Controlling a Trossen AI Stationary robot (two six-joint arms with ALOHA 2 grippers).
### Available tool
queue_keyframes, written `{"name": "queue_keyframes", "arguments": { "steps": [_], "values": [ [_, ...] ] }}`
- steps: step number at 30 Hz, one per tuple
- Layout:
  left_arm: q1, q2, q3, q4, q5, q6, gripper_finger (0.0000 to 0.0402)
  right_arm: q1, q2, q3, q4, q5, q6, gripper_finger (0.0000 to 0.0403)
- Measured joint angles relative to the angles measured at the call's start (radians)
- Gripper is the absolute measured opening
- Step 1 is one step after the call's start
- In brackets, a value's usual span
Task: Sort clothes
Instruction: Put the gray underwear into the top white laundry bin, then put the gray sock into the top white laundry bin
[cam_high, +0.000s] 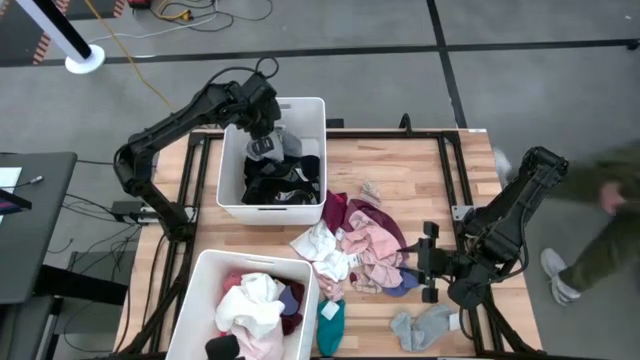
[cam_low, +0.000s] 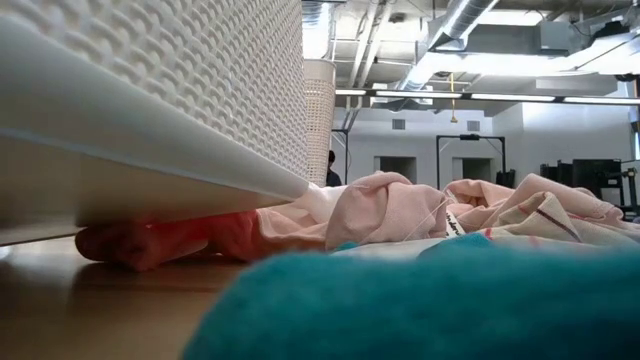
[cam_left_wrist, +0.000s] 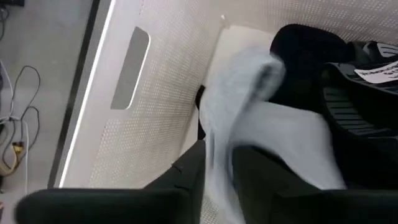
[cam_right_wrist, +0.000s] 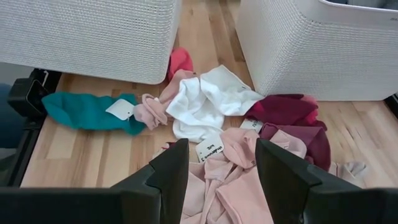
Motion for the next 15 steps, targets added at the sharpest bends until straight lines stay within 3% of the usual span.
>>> {"name": "queue_keyframes", "arguments": {
  "steps": [7,15],
  "values": [
    [0.000,0.000,0.010,-0.026,0.100,-0.051,0.0144,0.008,0.000,0.000,-0.001,0.000,0.012,0.0198],
    [-0.030,0.000,0.073,-0.027,0.102,-0.098,0.0155,0.009,0.000,0.000,-0.002,-0.001,0.013,0.0198]
  ]
}}
